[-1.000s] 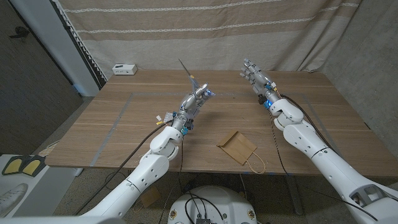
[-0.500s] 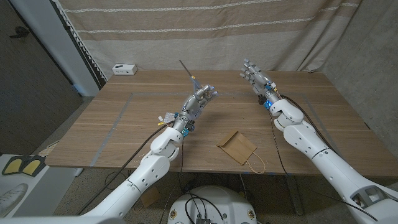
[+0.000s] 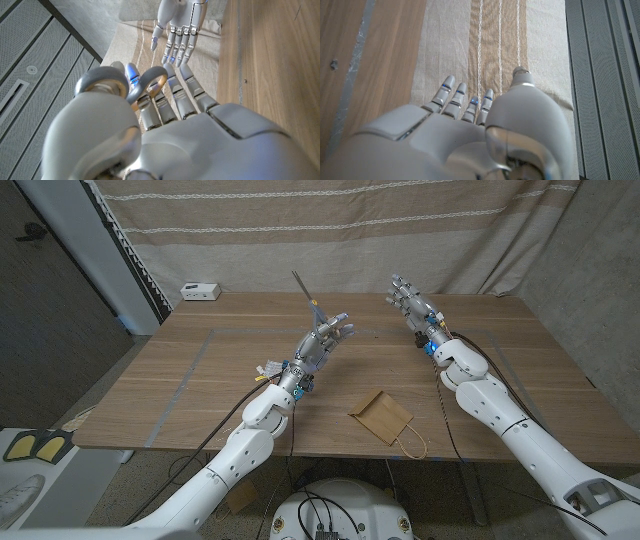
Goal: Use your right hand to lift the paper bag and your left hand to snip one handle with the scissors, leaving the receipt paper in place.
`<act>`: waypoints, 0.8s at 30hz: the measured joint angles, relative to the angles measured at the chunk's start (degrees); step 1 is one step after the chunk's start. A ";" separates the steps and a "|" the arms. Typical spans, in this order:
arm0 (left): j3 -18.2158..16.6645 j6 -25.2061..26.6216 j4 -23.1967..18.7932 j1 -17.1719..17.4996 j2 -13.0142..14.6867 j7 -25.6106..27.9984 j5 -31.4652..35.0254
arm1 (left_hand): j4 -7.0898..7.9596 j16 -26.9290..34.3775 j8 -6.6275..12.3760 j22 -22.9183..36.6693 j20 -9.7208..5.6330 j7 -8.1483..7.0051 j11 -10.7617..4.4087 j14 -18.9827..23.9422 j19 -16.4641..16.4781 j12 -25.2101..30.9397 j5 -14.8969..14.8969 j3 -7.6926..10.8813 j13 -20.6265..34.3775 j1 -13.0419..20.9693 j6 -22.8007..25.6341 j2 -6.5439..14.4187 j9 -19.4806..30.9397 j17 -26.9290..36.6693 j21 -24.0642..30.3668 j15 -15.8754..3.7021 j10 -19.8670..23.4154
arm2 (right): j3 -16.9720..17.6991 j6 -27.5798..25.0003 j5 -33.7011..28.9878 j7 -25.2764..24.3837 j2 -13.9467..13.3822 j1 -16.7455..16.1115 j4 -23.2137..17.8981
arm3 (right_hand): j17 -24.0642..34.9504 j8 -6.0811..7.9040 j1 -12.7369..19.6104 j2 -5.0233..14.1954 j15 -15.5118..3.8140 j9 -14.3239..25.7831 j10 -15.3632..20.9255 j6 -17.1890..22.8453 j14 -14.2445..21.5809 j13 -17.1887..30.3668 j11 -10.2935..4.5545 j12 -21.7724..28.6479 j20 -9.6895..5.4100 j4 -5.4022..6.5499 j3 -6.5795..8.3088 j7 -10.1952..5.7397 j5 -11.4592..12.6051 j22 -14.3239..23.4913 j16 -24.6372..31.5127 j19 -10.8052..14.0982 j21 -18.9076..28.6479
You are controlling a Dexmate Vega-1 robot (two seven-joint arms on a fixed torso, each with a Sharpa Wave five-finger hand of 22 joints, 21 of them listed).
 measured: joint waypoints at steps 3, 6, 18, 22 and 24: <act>0.02 0.00 0.17 -0.13 -0.06 -0.39 -0.17 | -0.06 0.31 -0.05 -0.93 0.00 -0.18 0.11 3.10 0.00 0.55 0.00 0.06 -0.46 -0.28 0.18 0.28 0.00 -2.21 1.15 -0.27 0.11 | -0.06 -0.06 -0.07 -0.12 0.02 0.06 -0.06 | -0.18 0.00 0.00 0.00 -0.21 0.00 0.00 0.00 -0.21 0.00 0.00 0.00 0.00 0.00 0.00 0.00 0.00 0.00 0.00 0.00 -0.40; 0.02 0.00 0.32 -0.24 -0.14 -0.73 -0.41 | -0.06 0.78 0.33 -1.02 0.00 -1.46 0.44 6.76 0.00 3.49 -0.29 0.06 0.69 -0.28 1.46 0.28 0.27 -3.03 2.46 -0.79 0.44 | -0.11 -0.13 -0.13 -0.22 0.04 0.11 -0.14 | -0.18 0.00 -0.01 0.01 -0.21 0.00 0.00 0.00 -0.21 0.00 0.00 0.00 0.00 0.00 0.00 0.00 0.00 0.00 0.41 0.00 -0.40; -0.12 0.41 0.02 0.04 -0.75 0.49 -0.74 | -0.79 12.16 0.19 -0.86 0.00 -2.86 9.73 20.52 0.01 24.98 -1.16 2.20 23.89 2.67 14.40 -3.75 0.74 16.34 10.24 -4.82 13.20 | -0.23 -0.20 -0.36 -0.44 0.11 0.36 -0.27 | -0.17 0.00 -0.23 0.23 -0.20 0.01 0.00 0.00 -0.20 0.01 0.00 0.22 0.32 0.00 0.00 0.00 0.00 0.00 0.40 0.32 -0.61; -0.19 0.47 -0.15 0.20 -0.83 0.98 -0.74 | -0.29 15.31 -0.14 -0.86 0.00 -2.71 9.73 20.27 0.01 28.52 -1.16 0.04 28.07 3.17 15.30 -4.17 1.17 22.27 11.01 -5.07 13.20 | -0.23 -0.20 -0.41 -0.47 0.11 0.38 -0.33 | -0.17 0.00 -0.23 0.23 -0.20 0.01 0.00 0.00 -0.20 0.01 0.00 0.22 0.32 0.00 0.00 0.00 0.00 0.00 0.40 0.32 -0.61; -0.22 0.52 -0.22 0.29 -0.91 1.27 -0.73 | -0.27 16.94 -0.35 -0.96 0.00 -2.83 9.73 19.83 0.01 29.83 -1.16 -0.94 29.69 3.69 15.99 -4.08 1.18 25.40 11.61 -5.21 13.20 | -0.23 -0.20 -0.45 -0.51 0.11 0.39 -0.38 | -0.29 0.00 -0.23 0.23 -0.20 0.01 0.00 0.00 -0.20 0.01 0.00 0.22 0.32 0.00 0.00 0.00 0.00 0.00 0.40 0.32 -0.61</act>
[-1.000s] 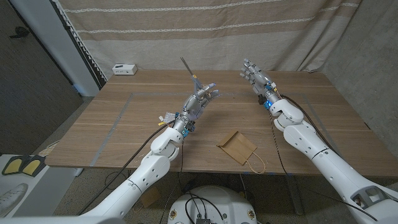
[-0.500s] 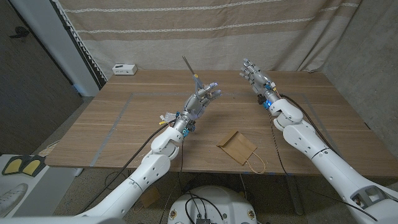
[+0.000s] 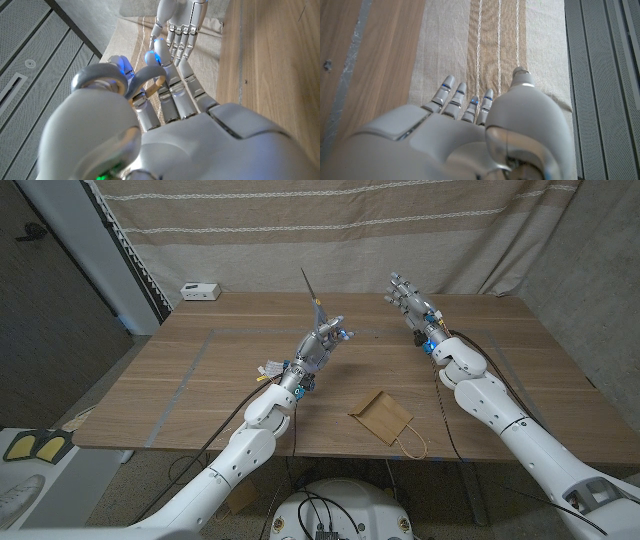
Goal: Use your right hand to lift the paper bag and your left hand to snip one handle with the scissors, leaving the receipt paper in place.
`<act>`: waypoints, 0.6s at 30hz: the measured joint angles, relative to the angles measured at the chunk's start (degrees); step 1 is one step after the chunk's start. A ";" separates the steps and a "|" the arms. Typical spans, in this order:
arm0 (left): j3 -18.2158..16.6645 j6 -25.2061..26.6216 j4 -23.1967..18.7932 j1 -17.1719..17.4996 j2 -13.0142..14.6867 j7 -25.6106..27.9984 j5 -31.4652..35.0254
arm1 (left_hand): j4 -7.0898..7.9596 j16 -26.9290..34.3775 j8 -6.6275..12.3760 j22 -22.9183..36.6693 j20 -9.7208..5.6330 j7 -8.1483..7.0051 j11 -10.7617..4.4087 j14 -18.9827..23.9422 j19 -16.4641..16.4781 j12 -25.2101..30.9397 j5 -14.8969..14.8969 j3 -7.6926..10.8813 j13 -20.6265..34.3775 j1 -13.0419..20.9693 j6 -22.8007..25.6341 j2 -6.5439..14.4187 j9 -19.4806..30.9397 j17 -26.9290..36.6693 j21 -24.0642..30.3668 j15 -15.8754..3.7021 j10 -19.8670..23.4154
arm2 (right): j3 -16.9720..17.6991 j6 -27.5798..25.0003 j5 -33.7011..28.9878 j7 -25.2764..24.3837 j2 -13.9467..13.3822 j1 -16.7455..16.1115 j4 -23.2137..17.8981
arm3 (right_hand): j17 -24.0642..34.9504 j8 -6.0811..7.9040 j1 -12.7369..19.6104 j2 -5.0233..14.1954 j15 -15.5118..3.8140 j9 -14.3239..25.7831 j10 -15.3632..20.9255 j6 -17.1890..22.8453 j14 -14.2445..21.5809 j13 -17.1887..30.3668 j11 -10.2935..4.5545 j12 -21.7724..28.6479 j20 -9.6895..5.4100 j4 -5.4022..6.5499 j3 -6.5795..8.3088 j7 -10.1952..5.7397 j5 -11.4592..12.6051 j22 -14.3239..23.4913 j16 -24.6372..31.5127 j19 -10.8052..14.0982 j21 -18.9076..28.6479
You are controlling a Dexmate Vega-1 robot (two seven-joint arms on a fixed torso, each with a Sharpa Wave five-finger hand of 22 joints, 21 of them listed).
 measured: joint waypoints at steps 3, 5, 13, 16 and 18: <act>-0.05 0.06 -0.11 0.09 -0.09 0.39 0.00 | -0.07 1.56 -0.08 -0.07 0.00 0.19 0.02 -1.15 0.00 1.63 0.00 -0.74 2.30 0.79 0.22 0.19 0.00 3.45 0.42 0.75 -0.03 | 0.00 0.00 -0.01 -0.03 -0.01 0.01 -0.03 | -0.16 0.00 0.00 0.00 0.00 0.00 0.00 0.00 0.00 0.00 0.00 0.00 0.00 0.00 0.00 0.00 0.00 0.00 0.00 0.00 -0.22; -0.08 0.14 -0.19 0.16 -0.13 0.64 0.01 | -0.15 2.17 -0.33 -0.30 0.00 0.11 0.02 -1.53 0.00 3.46 0.00 -1.44 4.66 1.37 0.72 0.16 0.00 4.88 0.54 1.12 -0.03 | 0.00 0.00 -0.01 -0.04 -0.01 0.01 -0.04 | -0.16 0.00 0.00 0.00 0.00 0.00 0.00 0.00 0.00 0.00 0.00 0.00 0.00 0.00 0.00 0.00 0.00 0.00 0.00 0.00 -0.22; -0.27 0.68 -0.55 0.46 -0.18 1.52 -0.16 | -0.59 4.00 -0.51 -1.13 0.00 0.71 0.03 -1.85 0.00 8.81 0.00 -3.33 12.26 3.77 3.37 -0.60 0.00 7.87 1.41 1.20 -0.04 | 0.00 0.00 -0.01 -0.13 -0.01 0.03 -0.04 | -0.16 0.07 0.00 0.00 0.00 0.00 0.00 0.00 0.00 0.00 0.00 0.00 0.00 0.00 0.00 0.00 0.00 0.00 0.00 0.00 -0.22; -0.32 0.79 -0.70 0.58 -0.18 1.69 -0.23 | -0.60 4.49 -0.51 -1.55 0.00 0.66 0.03 -1.79 0.00 9.93 0.00 -4.13 13.31 4.80 3.84 -1.30 0.00 8.10 1.42 1.13 -0.04 | 0.00 0.00 -0.01 -0.17 -0.01 0.03 -0.04 | -0.16 0.29 0.00 0.00 0.00 0.01 0.00 0.00 0.00 0.01 0.00 0.00 -0.01 0.00 0.00 0.00 0.00 0.00 0.00 0.00 -0.33; -0.39 1.18 -0.86 0.66 -0.16 2.21 -0.42 | -0.67 4.86 -0.51 -1.79 0.00 0.80 0.03 -1.48 0.00 10.61 0.00 -4.50 13.59 5.28 4.11 -1.68 0.00 8.33 1.42 0.87 -0.03 | 0.09 0.08 -0.03 -0.22 0.00 0.03 -0.04 | -0.16 0.29 0.00 0.00 0.00 0.00 0.00 0.00 0.00 0.01 0.00 0.00 -0.01 0.00 0.00 0.00 0.00 0.00 0.00 0.00 -0.45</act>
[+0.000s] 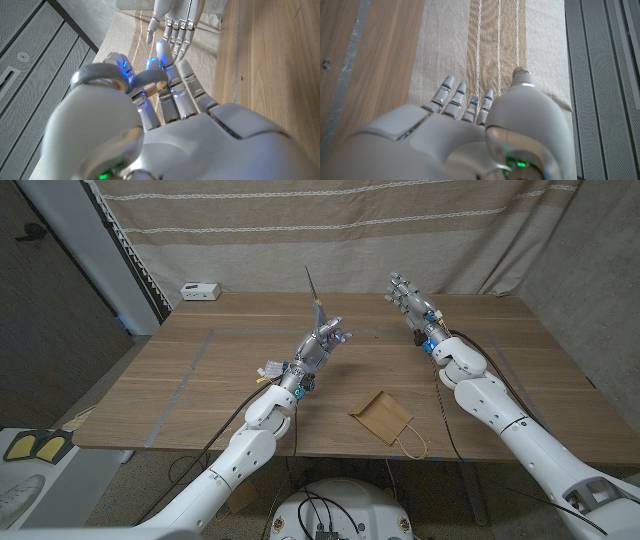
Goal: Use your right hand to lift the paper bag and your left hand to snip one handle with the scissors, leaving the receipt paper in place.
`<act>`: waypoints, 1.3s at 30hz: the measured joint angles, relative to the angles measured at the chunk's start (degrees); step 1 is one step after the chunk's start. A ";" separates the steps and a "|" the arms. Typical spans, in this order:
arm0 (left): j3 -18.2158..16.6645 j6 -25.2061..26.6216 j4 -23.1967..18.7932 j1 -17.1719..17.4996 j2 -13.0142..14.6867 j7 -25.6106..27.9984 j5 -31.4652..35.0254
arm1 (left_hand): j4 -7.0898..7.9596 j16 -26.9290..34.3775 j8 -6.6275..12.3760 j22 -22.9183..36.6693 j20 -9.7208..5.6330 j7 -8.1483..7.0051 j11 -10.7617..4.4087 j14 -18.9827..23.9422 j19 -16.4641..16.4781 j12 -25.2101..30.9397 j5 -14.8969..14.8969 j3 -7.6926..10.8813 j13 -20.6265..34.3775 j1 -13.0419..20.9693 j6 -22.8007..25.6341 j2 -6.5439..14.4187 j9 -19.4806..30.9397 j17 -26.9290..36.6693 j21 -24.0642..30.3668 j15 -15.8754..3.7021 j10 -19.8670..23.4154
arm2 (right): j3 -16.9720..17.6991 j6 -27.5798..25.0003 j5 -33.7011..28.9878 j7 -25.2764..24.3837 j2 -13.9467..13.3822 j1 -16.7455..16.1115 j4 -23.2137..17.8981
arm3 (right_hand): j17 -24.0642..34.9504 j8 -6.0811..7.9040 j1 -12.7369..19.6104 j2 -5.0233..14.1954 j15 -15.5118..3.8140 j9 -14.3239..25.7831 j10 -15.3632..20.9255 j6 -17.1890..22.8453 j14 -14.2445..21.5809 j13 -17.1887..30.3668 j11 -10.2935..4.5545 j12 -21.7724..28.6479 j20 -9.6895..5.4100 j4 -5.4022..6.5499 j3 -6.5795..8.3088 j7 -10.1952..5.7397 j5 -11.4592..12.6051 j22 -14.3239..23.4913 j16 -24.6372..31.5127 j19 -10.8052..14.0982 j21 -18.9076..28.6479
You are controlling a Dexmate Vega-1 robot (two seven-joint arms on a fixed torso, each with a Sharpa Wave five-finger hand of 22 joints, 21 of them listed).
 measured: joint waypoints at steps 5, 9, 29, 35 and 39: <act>-0.07 0.46 -0.24 0.10 0.11 0.42 -0.22 | 0.18 0.23 0.00 -0.40 0.00 0.00 0.00 0.45 0.00 1.35 0.00 -0.66 0.65 0.54 0.19 -0.52 0.00 0.17 0.00 -0.14 0.01 | 0.12 0.26 -0.15 -0.13 -0.02 -0.03 -0.06 | 0.00 0.00 0.00 0.00 0.00 0.00 0.00 0.00 0.00 0.00 0.00 0.00 0.00 0.00 0.00 0.00 0.00 0.00 0.00 0.00 0.00; -0.11 0.96 -0.44 0.13 0.26 0.70 -0.42 | 0.49 0.23 0.00 -0.80 0.00 -0.01 0.01 0.52 0.00 2.20 0.00 -1.44 0.64 0.98 0.20 -0.66 0.00 0.35 0.00 -0.08 0.02 | 0.21 0.59 -0.54 -0.41 -0.12 -0.12 -0.27 | -0.17 0.00 0.00 0.00 -0.11 0.00 -0.22 0.00 -0.14 0.00 0.22 0.21 0.00 0.00 0.00 0.00 0.00 0.00 0.00 0.00 0.00; -0.39 3.27 -2.31 0.71 1.46 4.01 -0.04 | 2.52 1.30 0.02 -4.49 -0.33 1.06 0.02 -0.07 1.62 10.50 4.26 -10.16 1.10 -5.16 -1.27 -7.29 1.43 3.01 -2.17 -0.02 0.04 | 0.20 1.08 -1.59 -0.83 -0.39 0.00 -0.76 | -0.26 -0.01 0.00 0.00 0.20 0.00 -0.42 0.00 -0.62 -0.29 0.42 0.21 0.52 0.00 0.00 0.00 0.00 0.00 0.00 -0.53 -0.44; -0.40 4.66 -3.05 0.89 2.10 6.28 0.96 | 2.07 1.33 -0.87 -5.44 -0.28 1.97 -0.25 -0.07 2.66 12.53 5.16 -15.20 1.03 -9.16 -1.54 -7.69 0.77 3.23 -2.88 -0.01 -0.22 | 0.06 1.10 -1.71 -0.78 -0.37 0.22 -0.74 | -0.53 -0.01 0.00 0.00 -0.10 0.00 -0.42 0.00 -0.93 -0.28 0.42 0.21 0.52 0.00 0.00 0.00 0.00 0.00 0.00 -0.52 -0.44; -0.39 5.55 -3.41 1.00 2.47 7.60 1.43 | 1.83 0.80 -0.90 -5.84 -0.23 2.31 -0.55 -0.08 3.35 13.07 5.16 -18.77 0.57 -11.50 -1.26 -7.89 0.41 2.90 -3.34 -0.01 -0.53 | 0.03 1.10 -1.79 -0.78 -0.37 0.35 -0.73 | -0.53 -0.01 -0.01 -0.02 -0.10 0.00 -0.42 0.00 -0.93 -0.28 0.42 0.21 0.52 0.00 0.00 0.00 0.00 0.00 0.00 -0.52 -0.67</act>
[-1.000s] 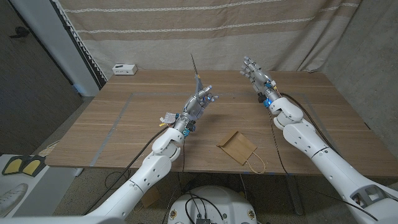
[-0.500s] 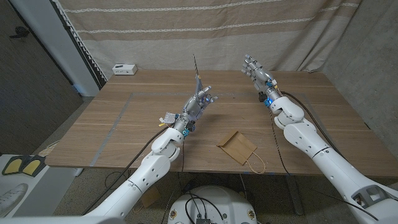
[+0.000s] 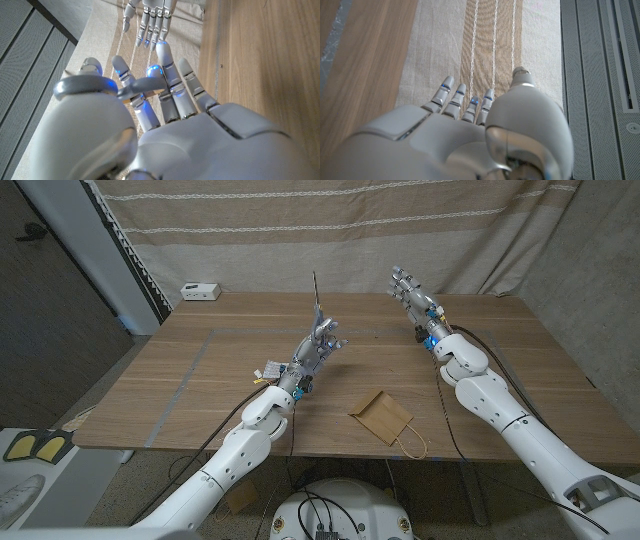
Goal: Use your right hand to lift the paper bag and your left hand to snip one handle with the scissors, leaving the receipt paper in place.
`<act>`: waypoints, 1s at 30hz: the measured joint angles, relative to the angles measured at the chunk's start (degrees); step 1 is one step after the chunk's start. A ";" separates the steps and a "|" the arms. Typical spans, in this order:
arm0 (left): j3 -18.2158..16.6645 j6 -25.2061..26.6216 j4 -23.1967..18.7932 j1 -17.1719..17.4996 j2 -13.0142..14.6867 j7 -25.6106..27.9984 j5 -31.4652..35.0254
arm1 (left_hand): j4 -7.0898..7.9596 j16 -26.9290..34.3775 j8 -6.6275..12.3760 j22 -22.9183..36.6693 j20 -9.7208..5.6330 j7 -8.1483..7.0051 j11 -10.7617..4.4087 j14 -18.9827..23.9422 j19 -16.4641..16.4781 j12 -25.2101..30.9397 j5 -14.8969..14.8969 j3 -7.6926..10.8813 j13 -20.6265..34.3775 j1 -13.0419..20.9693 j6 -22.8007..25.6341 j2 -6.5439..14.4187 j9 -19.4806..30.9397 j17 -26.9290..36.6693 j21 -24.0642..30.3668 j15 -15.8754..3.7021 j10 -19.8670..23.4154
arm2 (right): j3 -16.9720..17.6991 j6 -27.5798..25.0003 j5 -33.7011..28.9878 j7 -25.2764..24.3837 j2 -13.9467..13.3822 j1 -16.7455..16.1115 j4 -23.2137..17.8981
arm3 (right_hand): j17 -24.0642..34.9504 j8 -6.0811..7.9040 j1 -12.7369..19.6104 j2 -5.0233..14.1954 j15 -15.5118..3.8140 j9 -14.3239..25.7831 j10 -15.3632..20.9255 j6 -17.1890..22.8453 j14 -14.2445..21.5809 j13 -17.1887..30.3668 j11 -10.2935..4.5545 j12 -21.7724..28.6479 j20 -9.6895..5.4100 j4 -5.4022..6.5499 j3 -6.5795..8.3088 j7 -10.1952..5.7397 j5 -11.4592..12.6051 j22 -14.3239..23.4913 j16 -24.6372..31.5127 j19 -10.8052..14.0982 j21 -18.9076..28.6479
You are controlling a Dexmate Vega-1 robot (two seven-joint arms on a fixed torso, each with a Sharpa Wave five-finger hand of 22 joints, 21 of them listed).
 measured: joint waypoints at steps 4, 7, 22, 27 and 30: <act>-0.01 0.56 -0.55 0.21 0.49 0.90 0.43 | -0.52 -0.43 -0.01 -0.61 0.03 0.72 -0.31 0.02 1.23 0.32 0.00 -4.91 -0.80 -2.78 0.72 0.07 -0.60 -0.75 -0.39 0.00 -0.31 | -0.01 0.03 -0.11 0.01 0.00 0.06 0.00 | 0.00 0.00 -0.24 -0.20 0.00 0.00 0.00 0.00 0.00 0.00 0.00 0.00 0.00 0.00 0.00 0.00 0.00 0.00 0.00 0.00 -0.21; -0.10 0.99 -1.45 0.51 1.10 1.82 0.86 | -0.86 -1.09 -0.61 -1.35 -0.17 1.33 -0.32 0.68 1.78 0.37 0.00 -9.71 -1.98 -5.28 1.32 0.23 -0.95 -1.79 -1.37 -0.07 -0.30 | -0.01 0.06 -0.17 0.03 -0.01 0.15 0.00 | 0.01 0.00 -0.49 0.06 0.00 0.00 0.00 0.00 0.00 -0.28 0.00 0.00 0.00 0.00 0.00 0.00 0.00 0.00 0.00 0.00 -0.21; -1.01 3.98 -5.58 1.94 4.44 5.32 2.01 | -1.26 -2.58 -1.49 -2.25 -0.07 2.14 -0.34 1.74 2.10 -1.80 0.00 -20.20 -5.22 -8.84 2.14 1.03 -1.48 -4.70 -3.11 -0.75 -0.31 | 0.09 0.13 -0.07 0.68 -0.13 0.72 0.31 | -0.27 0.00 -0.53 0.09 0.01 0.00 -0.31 0.11 0.01 -0.27 -0.31 0.00 0.00 0.00 0.00 -0.11 0.00 0.00 0.00 0.00 -0.20; -1.33 4.94 -6.44 2.25 5.32 5.86 1.83 | -0.71 -4.58 -1.49 -2.10 -0.06 1.37 -2.16 0.65 2.08 -7.05 1.37 -23.94 -11.63 -9.20 1.22 1.26 -1.37 -7.17 -3.54 -0.54 -1.55 | 0.30 0.28 0.20 0.90 -0.16 0.75 0.56 | -0.27 0.00 -0.53 0.09 0.01 0.00 -0.31 0.11 0.01 -0.27 -0.31 -0.01 0.00 0.00 0.00 -0.11 0.00 0.00 0.00 0.00 -0.66; -1.38 5.09 -6.50 2.30 5.40 5.99 1.66 | -0.54 -4.85 -0.52 -2.07 0.11 2.62 -1.72 0.59 1.85 -7.80 1.89 -25.02 -13.71 -9.19 2.45 1.27 -1.07 -8.18 -3.54 -0.24 -0.47 | 0.40 0.30 0.28 0.93 -0.19 0.75 0.66 | -0.27 0.00 -0.53 0.09 0.01 0.00 -0.31 0.11 0.01 -0.27 -0.31 -0.01 0.00 0.00 0.00 -0.11 0.00 0.00 0.00 0.00 -0.66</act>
